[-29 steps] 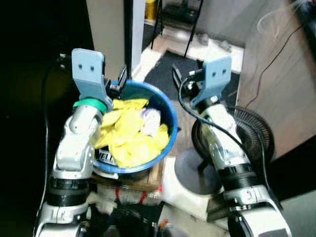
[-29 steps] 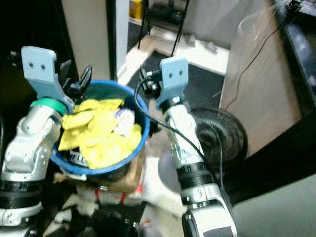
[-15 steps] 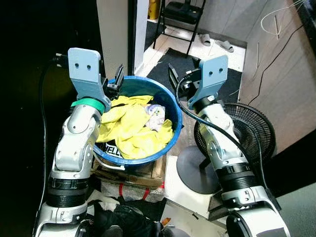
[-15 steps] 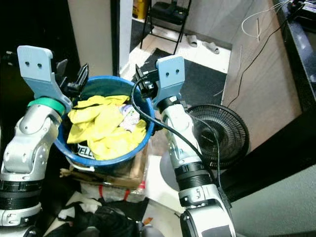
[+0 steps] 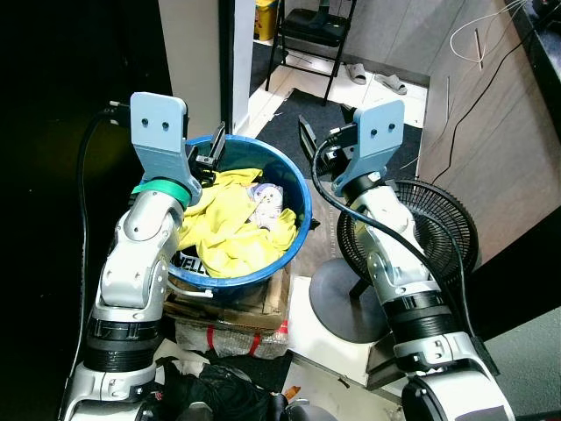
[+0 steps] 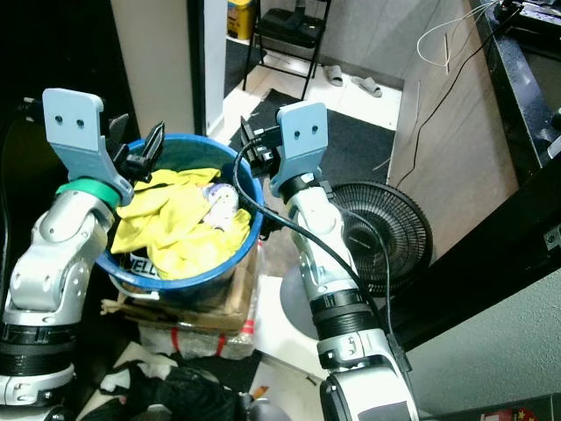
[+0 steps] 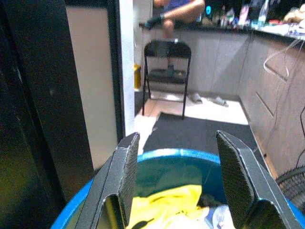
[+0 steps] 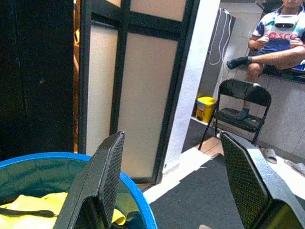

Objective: Clothes washing

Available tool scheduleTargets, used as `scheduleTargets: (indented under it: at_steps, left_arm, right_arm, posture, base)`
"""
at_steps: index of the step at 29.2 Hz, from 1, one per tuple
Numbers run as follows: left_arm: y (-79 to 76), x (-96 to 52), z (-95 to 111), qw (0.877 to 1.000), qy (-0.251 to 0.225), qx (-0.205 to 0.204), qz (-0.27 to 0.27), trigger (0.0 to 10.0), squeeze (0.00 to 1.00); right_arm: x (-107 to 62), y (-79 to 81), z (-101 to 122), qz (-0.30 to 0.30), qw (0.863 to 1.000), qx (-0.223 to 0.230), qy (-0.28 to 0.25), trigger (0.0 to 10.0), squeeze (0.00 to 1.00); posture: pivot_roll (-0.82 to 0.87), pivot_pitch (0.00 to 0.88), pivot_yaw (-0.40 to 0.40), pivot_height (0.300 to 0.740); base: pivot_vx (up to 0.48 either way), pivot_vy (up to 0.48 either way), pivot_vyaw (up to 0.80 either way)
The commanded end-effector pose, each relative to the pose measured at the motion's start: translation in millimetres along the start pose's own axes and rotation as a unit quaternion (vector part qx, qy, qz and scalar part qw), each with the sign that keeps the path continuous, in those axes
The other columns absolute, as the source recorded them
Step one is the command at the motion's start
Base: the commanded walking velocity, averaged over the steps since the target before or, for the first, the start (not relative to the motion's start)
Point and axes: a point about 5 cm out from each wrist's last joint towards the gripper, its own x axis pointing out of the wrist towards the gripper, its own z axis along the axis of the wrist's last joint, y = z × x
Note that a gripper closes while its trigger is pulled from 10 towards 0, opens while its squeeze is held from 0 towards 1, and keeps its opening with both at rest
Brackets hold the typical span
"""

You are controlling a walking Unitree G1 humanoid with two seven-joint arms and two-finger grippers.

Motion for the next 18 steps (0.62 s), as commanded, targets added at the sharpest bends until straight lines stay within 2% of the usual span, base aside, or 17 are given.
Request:
scheduleTargets:
  at_steps: [1,2,4,5,7,8,9,10,11,13,14,17,18]
  left_arm:
    - [-0.6,-2.8,-8.5,1.0,0.025,-0.001,0.001,10.0,0.0]
    - [5.1,-3.1,-15.8,0.998,0.053,-0.009,0.017,10.0,0.0]
    - [5.1,-3.1,-15.8,0.998,0.053,-0.009,0.017,10.0,0.0]
    - [15.9,-2.8,-25.5,0.995,0.091,-0.017,0.047,10.0,0.0]
    - [15.9,-2.8,-25.5,0.995,0.091,-0.017,0.047,10.0,0.0]
    - [28.8,-2.8,-34.8,0.987,0.134,-0.028,0.079,10.0,0.0]
    - [28.8,-2.8,-34.8,0.987,0.134,-0.028,0.079,10.0,0.0]
    - [46.0,-4.3,-38.7,0.981,0.155,-0.039,0.11,10.0,0.0]
    - [46.0,-4.3,-38.7,0.981,0.155,-0.039,0.11,10.0,0.0]
    - [72.4,-12.9,-44.5,0.97,0.184,-0.034,0.155,10.0,0.0]
    - [79.3,-17.2,-47.2,0.966,0.199,-0.029,0.164,10.0,0.0]
    - [82.2,-19.7,-49.2,0.963,0.21,-0.025,0.167,10.0,0.0]
    - [81.0,-19.3,-49.8,0.963,0.225,-0.009,0.149,10.0,0.0]
  right_arm:
    - [-3.5,1.3,-3.5,0.006,1.0,0.003,0.006,10.0,0.0]
    - [-3.3,4.5,-6.4,0.015,1.0,0.004,0.014,10.0,0.0]
    - [-3.3,4.5,-6.4,0.015,1.0,0.004,0.014,10.0,0.0]
    - [-1.8,9.4,-13.9,0.029,0.999,-0.004,0.037,10.0,0.0]
    - [-1.8,9.4,-13.9,0.029,0.999,-0.004,0.037,10.0,0.0]
    - [0.7,13.8,-22.5,0.044,0.997,-0.01,0.063,10.0,0.0]
    - [0.7,13.8,-22.5,0.044,0.997,-0.01,0.063,10.0,0.0]
    - [5.5,17.8,-32.3,0.059,0.994,0.0,0.096,10.0,0.0]
    - [5.5,17.8,-32.3,0.059,0.994,0.0,0.096,10.0,0.0]
    - [12.0,18.1,-47.2,0.057,0.985,0.056,0.153,10.0,0.0]
    - [11.3,17.4,-53.4,0.054,0.981,0.07,0.175,10.0,0.0]
    - [10.2,16.6,-57.0,0.051,0.978,0.076,0.187,10.0,0.0]
    - [6.9,19.8,-61.4,0.066,0.976,0.067,0.199,10.0,0.0]
  posture:
    - [0.04,0.101,-0.045,0.74]
    - [0.05,0.104,-0.047,0.74]
    - [0.05,0.104,-0.047,0.74]
    - [0.05,0.107,-0.05,0.74]
    - [0.05,0.107,-0.05,0.74]
    - [0.06,0.114,-0.057,0.74]
    - [0.06,0.114,-0.057,0.74]
    - [0.07,0.121,-0.074,0.74]
    - [0.07,0.121,-0.074,0.74]
    - [0.09,0.122,-0.075,0.74]
    - [0.1,0.125,-0.071,0.74]
    - [0.1,0.126,-0.07,0.74]
    - [0.1,0.137,-0.058,0.74]
  base:
    - [0.0,0.0,0.0]
    - [0.0,0.0,0.0]
    - [0.0,0.0,0.0]
    - [0.0,0.0,0.0]
    - [0.0,0.0,0.0]
    - [0.0,0.0,0.0]
    - [0.0,0.0,0.0]
    - [0.0,0.0,0.0]
    - [0.0,0.0,0.0]
    - [0.0,0.0,0.0]
    - [0.0,0.0,0.0]
    - [0.0,0.0,0.0]
    - [0.0,0.0,0.0]
